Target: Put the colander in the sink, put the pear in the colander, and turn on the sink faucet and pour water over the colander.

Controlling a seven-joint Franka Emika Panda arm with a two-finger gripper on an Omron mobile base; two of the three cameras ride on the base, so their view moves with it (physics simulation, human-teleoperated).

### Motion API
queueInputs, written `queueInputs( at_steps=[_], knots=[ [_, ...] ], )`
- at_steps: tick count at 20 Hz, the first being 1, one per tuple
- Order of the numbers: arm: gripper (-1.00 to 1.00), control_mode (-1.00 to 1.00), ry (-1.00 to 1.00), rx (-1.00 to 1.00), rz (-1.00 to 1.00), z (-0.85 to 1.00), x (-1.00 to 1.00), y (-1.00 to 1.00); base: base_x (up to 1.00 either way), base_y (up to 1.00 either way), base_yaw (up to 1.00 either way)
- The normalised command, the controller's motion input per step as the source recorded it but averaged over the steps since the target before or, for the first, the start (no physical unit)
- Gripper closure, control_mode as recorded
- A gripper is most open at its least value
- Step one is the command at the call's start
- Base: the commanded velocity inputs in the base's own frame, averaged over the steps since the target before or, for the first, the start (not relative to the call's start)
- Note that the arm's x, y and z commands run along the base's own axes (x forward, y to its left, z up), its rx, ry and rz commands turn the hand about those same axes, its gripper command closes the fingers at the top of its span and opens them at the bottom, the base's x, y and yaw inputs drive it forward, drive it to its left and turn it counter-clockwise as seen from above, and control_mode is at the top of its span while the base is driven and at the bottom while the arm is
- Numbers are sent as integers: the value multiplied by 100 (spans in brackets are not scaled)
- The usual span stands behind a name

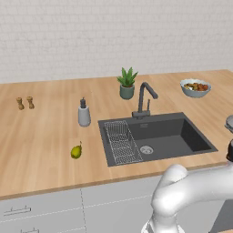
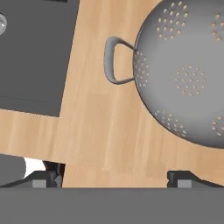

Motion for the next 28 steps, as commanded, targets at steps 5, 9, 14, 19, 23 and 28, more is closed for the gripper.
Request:
queueInputs(
  at_steps=[5, 9, 14, 19, 23, 28],
  knots=[
    [-100, -100, -4, -12, 10, -30, 0, -2, 0, 0, 0],
    [-100, -100, -12, -11, 14, -30, 0, -6, 0, 0, 0],
    [-100, -100, -9, -8, 14, -30, 0, -9, 0, 0, 0],
    [-100, -100, -6, -6, 13, -28, 3, -5, 0, 0, 0],
    [-100, -100, -4, -4, 11, -11, 21, -12, 0, 0, 0],
    [-100, -100, 0, -1, 9, 0, 31, -24, 0, 0, 0]
  ],
)
